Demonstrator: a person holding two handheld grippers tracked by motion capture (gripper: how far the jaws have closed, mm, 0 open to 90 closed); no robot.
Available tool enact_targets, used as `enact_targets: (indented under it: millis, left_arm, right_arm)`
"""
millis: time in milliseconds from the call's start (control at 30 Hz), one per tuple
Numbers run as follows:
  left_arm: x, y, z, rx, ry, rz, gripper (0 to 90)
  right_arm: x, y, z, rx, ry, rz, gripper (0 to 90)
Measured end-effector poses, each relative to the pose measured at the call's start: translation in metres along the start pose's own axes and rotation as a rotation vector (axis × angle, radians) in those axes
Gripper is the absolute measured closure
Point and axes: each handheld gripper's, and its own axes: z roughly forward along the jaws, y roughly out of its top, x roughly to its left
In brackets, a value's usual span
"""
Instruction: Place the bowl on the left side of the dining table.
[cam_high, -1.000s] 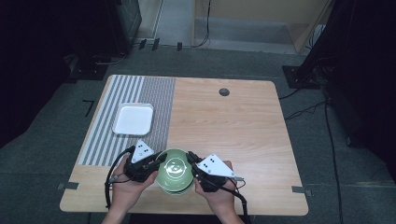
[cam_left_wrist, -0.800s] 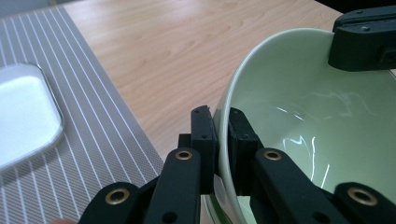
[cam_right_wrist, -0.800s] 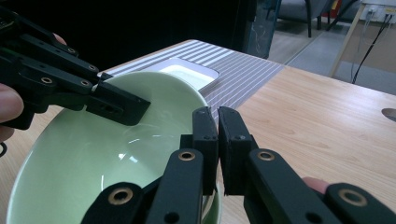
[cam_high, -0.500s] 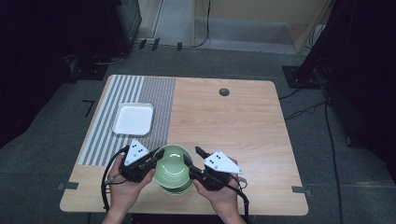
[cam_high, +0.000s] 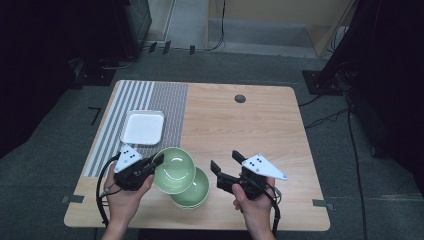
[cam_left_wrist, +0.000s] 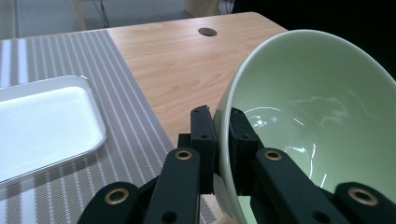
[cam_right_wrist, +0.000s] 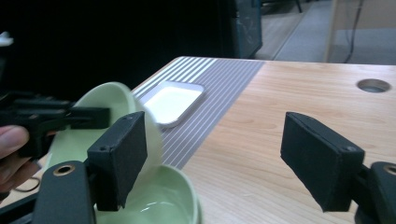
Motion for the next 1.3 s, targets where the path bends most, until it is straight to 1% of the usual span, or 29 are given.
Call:
enact_targets:
  millis: [133,233,267,300,333,367,400,433,467,500,533,567,633,700,767,800,833,900,967,1000,1033,1100,1133,1167,1233,1267,1300]
  left_arm:
    - [0.010,0.002,-0.006,-0.021,-0.012,-0.043,84.1]
    - [0.015,0.002,-0.009,-0.025,0.002,-0.052,84.1]
    - [0.017,0.002,-0.010,-0.027,0.010,-0.054,84.0]
    - [0.021,0.001,-0.012,-0.031,0.019,-0.058,84.0]
    - [0.021,0.001,-0.012,-0.031,0.019,-0.058,84.0]
    - [0.024,0.001,-0.014,-0.034,0.024,-0.064,84.0]
    - [0.027,0.001,-0.015,-0.039,0.028,-0.068,84.0]
    - [0.032,0.000,-0.017,-0.045,0.038,-0.080,84.0]
    - [0.034,0.000,-0.017,-0.047,0.043,-0.079,84.0]
    - [0.034,0.000,-0.017,-0.047,0.043,-0.079,84.0]
    - [0.036,0.000,-0.018,-0.048,0.049,-0.086,84.0]
    - [0.037,-0.001,-0.019,-0.047,0.056,-0.086,83.9]
    - [0.040,-0.002,-0.021,-0.052,0.069,-0.089,83.7]
    - [0.042,-0.002,-0.023,-0.055,0.075,-0.090,83.5]
    - [0.045,-0.002,-0.025,-0.061,0.075,-0.098,83.7]
    - [0.046,-0.002,-0.025,-0.064,0.075,-0.105,83.8]
    - [0.048,-0.002,-0.025,-0.066,0.079,-0.109,83.8]
    - [0.050,-0.003,-0.025,-0.063,0.088,-0.113,83.7]
    - [0.052,-0.004,-0.025,-0.060,0.096,-0.118,83.6]
    - [0.054,-0.004,-0.026,-0.062,0.100,-0.122,83.6]
    - [0.054,-0.004,-0.026,-0.062,0.100,-0.122,83.6]
    - [0.056,-0.005,-0.026,-0.063,0.104,-0.127,83.6]
    - [0.057,-0.005,-0.027,-0.064,0.105,-0.130,83.6]
    - [0.058,-0.005,-0.027,-0.064,0.107,-0.130,83.7]
    - [0.060,-0.006,-0.028,-0.063,0.108,-0.133,83.7]
    - [0.061,-0.006,-0.028,-0.064,0.108,-0.135,83.7]
    - [0.062,-0.006,-0.028,-0.064,0.111,-0.138,83.7]
  right_arm:
    - [-0.014,0.003,-0.006,-0.018,-0.038,0.020,23.0]
    - [-0.027,0.003,-0.010,-0.031,-0.093,0.024,22.8]
    - [-0.032,0.003,-0.011,-0.030,-0.113,0.033,22.8]
    - [-0.044,0.002,-0.013,-0.026,-0.152,0.053,22.9]
    - [-0.044,0.002,-0.013,-0.026,-0.152,0.053,22.9]
    - [-0.056,-0.001,-0.014,-0.022,-0.165,0.090,22.9]
    - [-0.062,-0.002,-0.014,-0.018,-0.173,0.098,22.9]
    - [-0.068,-0.003,-0.015,-0.013,-0.192,0.100,22.9]
    - [-0.074,-0.004,-0.015,-0.010,-0.209,0.104,23.0]
    - [-0.074,-0.004,-0.015,-0.010,-0.209,0.104,23.0]
    - [-0.078,-0.005,-0.016,-0.013,-0.222,0.105,23.0]
    - [-0.084,-0.007,-0.017,-0.014,-0.248,0.098,23.0]
    - [-0.095,-0.011,-0.018,-0.010,-0.286,0.088,23.1]
    - [-0.107,-0.015,-0.018,0.008,-0.314,0.088,23.1]
    - [-0.121,-0.021,-0.016,0.045,-0.320,0.096,22.8]
    - [-0.136,-0.029,-0.015,0.072,-0.337,0.116,22.8]
    - [-0.136,-0.029,-0.015,0.072,-0.337,0.116,22.8]
    - [-0.151,-0.038,-0.013,0.099,-0.356,0.142,22.8]
    - [-0.162,-0.045,-0.012,0.121,-0.389,0.145,22.9]
    - [-0.173,-0.055,-0.010,0.153,-0.426,0.134,22.9]
    - [-0.173,-0.055,-0.010,0.153,-0.426,0.134,22.9]
    - [-0.180,-0.062,-0.008,0.176,-0.443,0.141,22.9]
    - [-0.183,-0.064,-0.008,0.183,-0.447,0.138,22.8]
    - [-0.185,-0.066,-0.007,0.191,-0.448,0.146,22.8]
    - [-0.189,-0.070,-0.007,0.202,-0.456,0.145,22.8]
    - [-0.192,-0.072,-0.008,0.215,-0.474,0.137,22.7]
    - [-0.192,-0.072,-0.008,0.215,-0.474,0.137,22.7]
